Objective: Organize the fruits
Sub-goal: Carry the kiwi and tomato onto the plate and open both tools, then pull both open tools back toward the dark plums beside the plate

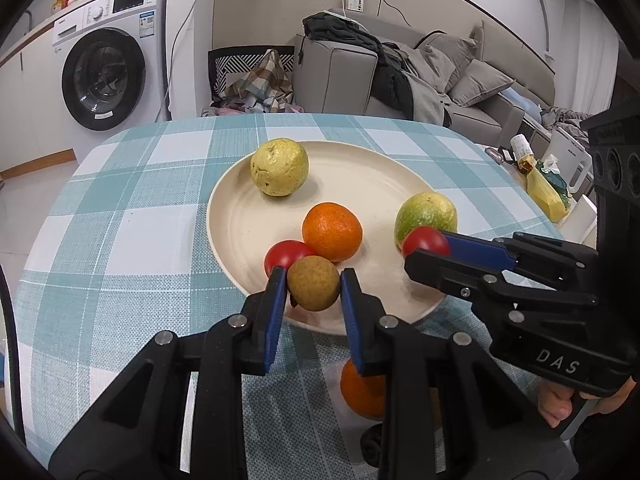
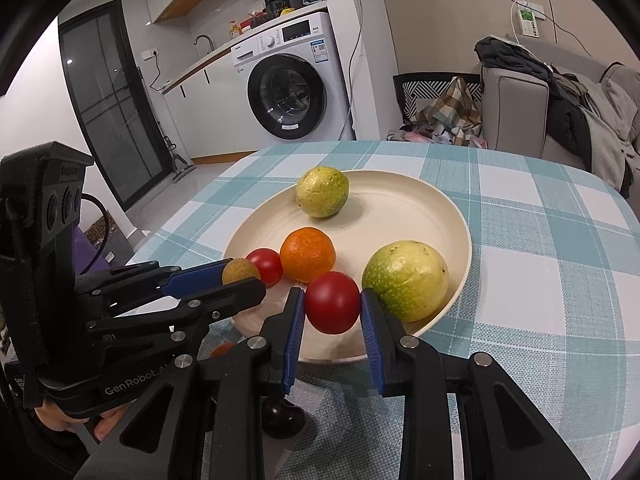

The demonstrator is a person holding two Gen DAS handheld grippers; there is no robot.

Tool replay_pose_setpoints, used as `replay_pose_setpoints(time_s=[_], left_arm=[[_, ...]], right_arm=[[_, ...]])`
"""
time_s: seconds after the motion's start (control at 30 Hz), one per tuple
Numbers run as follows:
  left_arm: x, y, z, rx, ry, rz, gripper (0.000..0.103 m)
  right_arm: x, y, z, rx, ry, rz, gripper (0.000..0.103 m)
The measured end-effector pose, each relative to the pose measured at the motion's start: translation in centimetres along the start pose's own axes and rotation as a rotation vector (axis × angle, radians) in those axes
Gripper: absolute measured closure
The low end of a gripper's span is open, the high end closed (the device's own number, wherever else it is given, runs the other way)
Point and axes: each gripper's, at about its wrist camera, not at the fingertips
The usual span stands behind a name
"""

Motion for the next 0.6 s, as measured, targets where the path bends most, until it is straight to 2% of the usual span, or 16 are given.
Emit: replay_pose_setpoints(time_s=[0.07,0.13,0.2,0.23,0.27,0.3,0.33,0.37,0.43,0.6], left_arm=[[0.0,0.1,0.1,0.003,-0.009,0.004,0.079],[0.0,0.2,0.3,0.004,-0.016,0.007,0.077],[0.0,0.1,0.5,0.018,-0.027,0.006,0.075],[0.0,0.1,0.6,0.021,-0.035,0.003,0.068],[-0.1,0.0,0.8,0.027,-0.044,0.001,0.055],[-0.1,-0.1,1.2,0.042,-0.061,0.000,0.046],[-0.2,-0.1,1.5,0.060,-0.077,0.001,0.030],[-0.2,-0.1,1.9,0.076,-0.099,0.004,0.023],[-0.4,-0.1,2.6,0.079,-0.124,0.010,0.020],[-0.9,0.4,2.8,0.081,-0.080,0.031,0.005]], right_arm=[[0.0,0.0,0.0,-0.002,-0.002,-0.001,0.070],[-0.1,-0.1,0.5,-0.004,-0.023,-0.005,0.060],[-0.1,-0.2,1.0,-0.011,-0.050,-0.013,0.044],[-0.2,-0.3,1.4,-0.012,-0.068,-0.014,0.041],[-0.2,-0.3,1.6,-0.018,-0.076,-0.007,0.035],[-0.3,-0.3,1.8,-0.027,-0.081,0.000,0.030],[-0.3,-0.4,2.0,-0.035,-0.088,0.003,0.027],[-0.4,-0.5,2.1,-0.038,-0.094,0.000,0.020],[-0.5,-0.8,2.5,-0.049,-0.100,-0.007,0.013],[-0.6,-1.4,2.7,-0.065,-0.086,-0.015,0.000]])
Point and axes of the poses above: each gripper's, at about its wrist camera, not at the fingertips, and z roughly against the way its jaws point, y to its left, x to its top, and after that the axes turned 4 degrees about -x, right-handed
